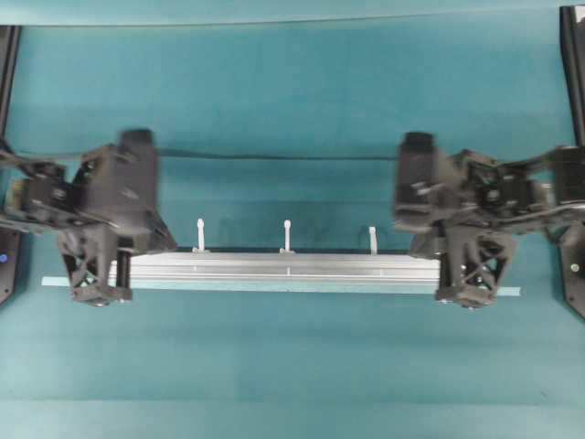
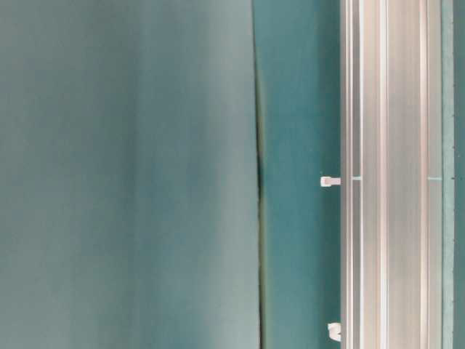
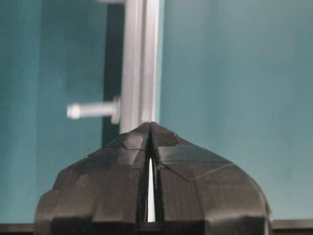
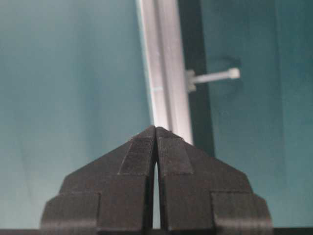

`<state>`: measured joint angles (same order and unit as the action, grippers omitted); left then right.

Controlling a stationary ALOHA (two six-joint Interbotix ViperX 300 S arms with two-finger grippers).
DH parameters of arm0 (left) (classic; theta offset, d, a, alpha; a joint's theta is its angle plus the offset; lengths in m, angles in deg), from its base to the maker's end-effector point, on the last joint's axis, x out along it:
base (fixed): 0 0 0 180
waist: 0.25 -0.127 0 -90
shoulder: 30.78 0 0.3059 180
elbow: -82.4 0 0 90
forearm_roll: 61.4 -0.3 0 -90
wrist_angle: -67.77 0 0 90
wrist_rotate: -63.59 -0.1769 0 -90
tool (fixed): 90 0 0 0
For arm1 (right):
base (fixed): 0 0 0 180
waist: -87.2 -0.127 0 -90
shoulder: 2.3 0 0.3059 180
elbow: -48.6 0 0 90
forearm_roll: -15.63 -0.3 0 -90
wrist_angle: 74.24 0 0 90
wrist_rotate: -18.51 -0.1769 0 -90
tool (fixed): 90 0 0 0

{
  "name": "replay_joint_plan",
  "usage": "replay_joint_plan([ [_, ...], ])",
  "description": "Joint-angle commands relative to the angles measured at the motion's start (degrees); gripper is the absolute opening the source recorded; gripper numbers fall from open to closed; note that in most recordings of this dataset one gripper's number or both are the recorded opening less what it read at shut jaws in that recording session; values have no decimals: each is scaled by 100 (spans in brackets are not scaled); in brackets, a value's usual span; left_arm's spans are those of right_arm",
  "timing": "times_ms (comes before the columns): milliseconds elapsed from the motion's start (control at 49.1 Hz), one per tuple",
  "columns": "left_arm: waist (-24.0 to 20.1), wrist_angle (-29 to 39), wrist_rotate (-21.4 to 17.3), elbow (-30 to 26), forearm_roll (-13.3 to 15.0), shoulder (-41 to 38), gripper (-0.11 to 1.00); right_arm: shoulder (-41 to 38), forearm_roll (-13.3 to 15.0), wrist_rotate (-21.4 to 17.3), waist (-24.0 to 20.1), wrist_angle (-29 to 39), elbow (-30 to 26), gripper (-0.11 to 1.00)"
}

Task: Lift the large metal rail with both hands.
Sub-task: 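Lower both open grippers over the rail near each end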

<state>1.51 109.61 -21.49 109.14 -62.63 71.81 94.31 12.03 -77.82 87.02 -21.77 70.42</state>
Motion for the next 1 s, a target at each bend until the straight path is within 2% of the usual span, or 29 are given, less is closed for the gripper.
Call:
replay_joint_plan([
  [0,18,431,-141,-272,-9,-158,0,-185,18,141,-9,272,-229,0],
  [81,18,668,-264,-352,-26,-290,0,-316,18,211,0,448,-308,0],
  [224,0,677,-264,-439,-26,-431,0,-492,-18,246,-9,562,-316,0],
  [448,-79,615,-281,-360,-26,-404,0,-598,-35,264,-9,378,-264,1],
  [590,-97,598,-229,-325,-26,-404,0,-606,-26,264,-9,352,-158,10],
  [631,-97,589,-220,-299,-26,-431,2,-606,-35,272,-9,334,-123,15],
  [692,-123,580,-202,-246,-26,-439,6,-606,-35,264,0,264,-79,29],
  [793,-123,580,-202,-167,-26,-510,20,-642,-26,237,0,53,26,58],
  [895,-105,536,-211,-123,-26,-580,49,-694,62,255,-62,-132,132,85],
  [977,-62,360,-264,-62,-26,-650,73,-756,149,272,-114,-211,193,96],
])
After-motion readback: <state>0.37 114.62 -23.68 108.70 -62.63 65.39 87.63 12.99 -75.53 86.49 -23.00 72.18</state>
